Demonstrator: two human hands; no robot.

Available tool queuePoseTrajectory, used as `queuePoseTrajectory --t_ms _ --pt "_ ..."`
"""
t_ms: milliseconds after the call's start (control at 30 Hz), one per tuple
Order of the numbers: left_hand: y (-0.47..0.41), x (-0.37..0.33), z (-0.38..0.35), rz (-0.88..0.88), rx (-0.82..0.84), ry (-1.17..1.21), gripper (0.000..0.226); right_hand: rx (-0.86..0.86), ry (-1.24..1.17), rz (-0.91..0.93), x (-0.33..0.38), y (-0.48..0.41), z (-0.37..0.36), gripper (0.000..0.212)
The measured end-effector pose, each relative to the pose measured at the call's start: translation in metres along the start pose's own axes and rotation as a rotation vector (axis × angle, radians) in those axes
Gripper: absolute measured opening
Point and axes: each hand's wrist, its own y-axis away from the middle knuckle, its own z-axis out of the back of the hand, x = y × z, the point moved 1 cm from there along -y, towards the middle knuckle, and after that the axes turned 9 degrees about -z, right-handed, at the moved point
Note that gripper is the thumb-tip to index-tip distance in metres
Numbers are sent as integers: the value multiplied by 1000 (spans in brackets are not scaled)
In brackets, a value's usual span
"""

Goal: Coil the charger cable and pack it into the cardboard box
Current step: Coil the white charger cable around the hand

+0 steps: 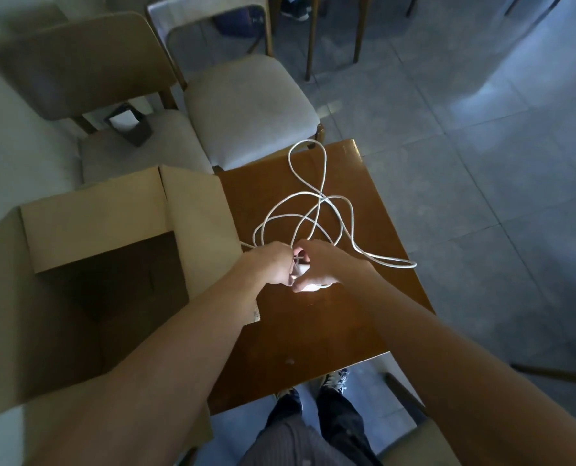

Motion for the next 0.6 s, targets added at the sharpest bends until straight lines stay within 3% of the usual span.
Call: queuePoseTrajectory --t_ms 100,200,333,500,600 --pt "17 -2 30 15 42 -32 12 75 -108 21 3 9 10 90" --pt "41 -6 60 52 0 -74 21 134 -93 83 20 20 29 82" --pt "67 -13 101 -23 -36 228 32 87 -183 162 44 40 66 36" --pt "118 -24 154 -181 -382 596 47 -146 -447 229 62 72 110 6" --pt "155 -31 193 -328 -603 769 47 -190 -439 257 65 95 137 7"
